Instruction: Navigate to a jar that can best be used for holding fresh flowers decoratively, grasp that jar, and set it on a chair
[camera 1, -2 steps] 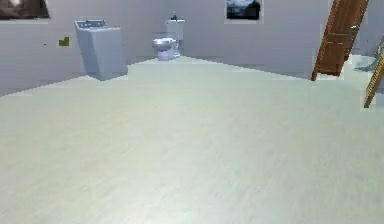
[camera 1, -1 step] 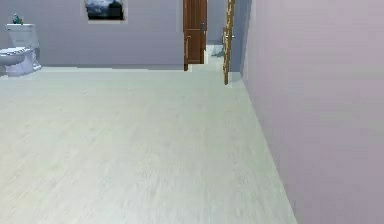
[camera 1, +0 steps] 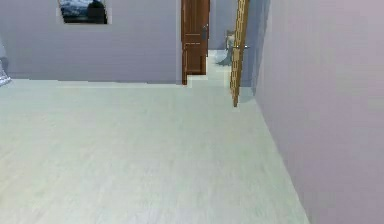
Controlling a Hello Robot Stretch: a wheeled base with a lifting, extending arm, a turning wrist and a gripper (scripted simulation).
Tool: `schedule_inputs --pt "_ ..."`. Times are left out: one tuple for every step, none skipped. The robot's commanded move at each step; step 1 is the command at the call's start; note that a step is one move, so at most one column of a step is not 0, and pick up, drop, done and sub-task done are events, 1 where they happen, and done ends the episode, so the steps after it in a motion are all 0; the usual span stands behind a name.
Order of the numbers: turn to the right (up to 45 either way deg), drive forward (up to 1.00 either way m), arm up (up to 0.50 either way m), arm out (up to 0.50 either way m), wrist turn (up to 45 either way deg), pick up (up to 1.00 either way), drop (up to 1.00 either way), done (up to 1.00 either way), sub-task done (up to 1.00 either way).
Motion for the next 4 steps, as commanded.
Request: schedule_inputs --pt "0.0 1.0 0.0 0.0 0.0 0.0 0.0 0.0 0.0" --pt "0.0 1.0 0.0 0.0 0.0 0.0 0.0 0.0 0.0" --pt "0.0 1.0 0.0 0.0 0.0 0.0 0.0 0.0 0.0" --pt "0.0 0.35 0.0 0.0 0.0 0.0 0.0 0.0 0.0"
